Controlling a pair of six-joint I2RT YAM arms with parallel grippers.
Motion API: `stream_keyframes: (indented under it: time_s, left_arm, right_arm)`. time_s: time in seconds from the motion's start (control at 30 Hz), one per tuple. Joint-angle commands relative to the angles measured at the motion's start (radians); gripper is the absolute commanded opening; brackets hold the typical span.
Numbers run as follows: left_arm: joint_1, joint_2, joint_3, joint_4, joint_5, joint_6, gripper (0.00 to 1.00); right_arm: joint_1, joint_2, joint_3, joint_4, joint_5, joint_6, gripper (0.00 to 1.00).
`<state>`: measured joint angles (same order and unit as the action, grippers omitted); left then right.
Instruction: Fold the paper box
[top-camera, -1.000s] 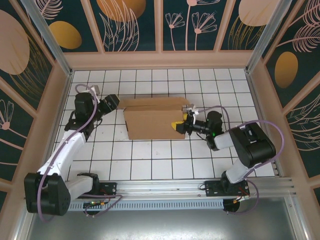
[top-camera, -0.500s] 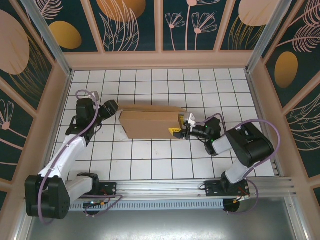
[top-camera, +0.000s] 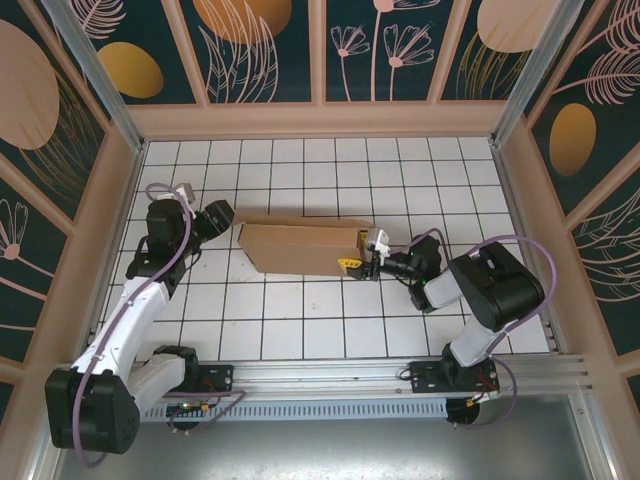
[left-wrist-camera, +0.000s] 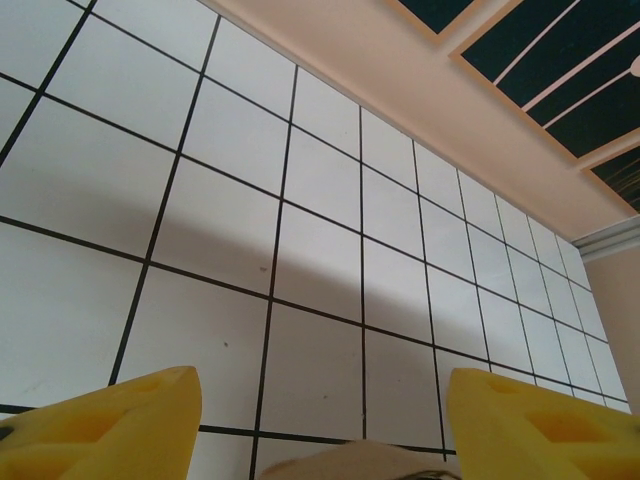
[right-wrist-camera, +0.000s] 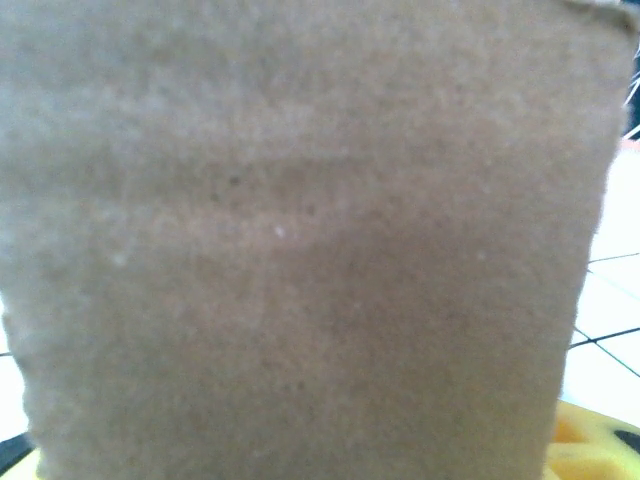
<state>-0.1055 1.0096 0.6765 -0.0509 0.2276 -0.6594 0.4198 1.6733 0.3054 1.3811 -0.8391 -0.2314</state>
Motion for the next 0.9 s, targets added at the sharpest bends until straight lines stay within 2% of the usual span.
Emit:
stream_keyframes:
  time_s: [0.0,0.03,0.07,0.37,0.63,0.73,0.87]
  left_arm:
    - [-0.003,-0.002,0.041,-0.006,0.015,-0.009,0.66]
    - [-0.002,-0.002,0.046,-0.010,0.012,-0.004,0.66]
    - [-0.002,-0.003,0.048,-0.010,0.009,-0.003,0.66]
    - [-0.003,0.008,0.060,0.001,-0.023,0.051,0.66]
    - [-0.003,0.032,0.128,0.036,-0.059,0.128,0.65]
    - [-0.003,0.037,0.134,0.063,-0.046,0.155,0.65]
    - [-0.003,0.033,0.117,0.119,-0.020,0.166,0.64]
  right_arm:
    - [-0.011,0.012,-0.012,-0.024,-0.006,-0.017,0.68]
    - [-0.014,0.012,-0.012,-0.023,-0.008,-0.012,0.90]
    - [-0.017,0.010,-0.012,-0.021,-0.008,-0.010,0.99]
    - [-0.044,-0.026,-0.015,-0.020,-0.006,0.013,0.99]
    - [-0.070,-0.192,-0.034,-0.086,0.078,0.048,0.99]
    - [-0.082,-0.248,-0.024,-0.182,0.084,0.021,0.99]
    - [-0.109,-0.289,-0.036,-0.192,0.103,0.049,0.99]
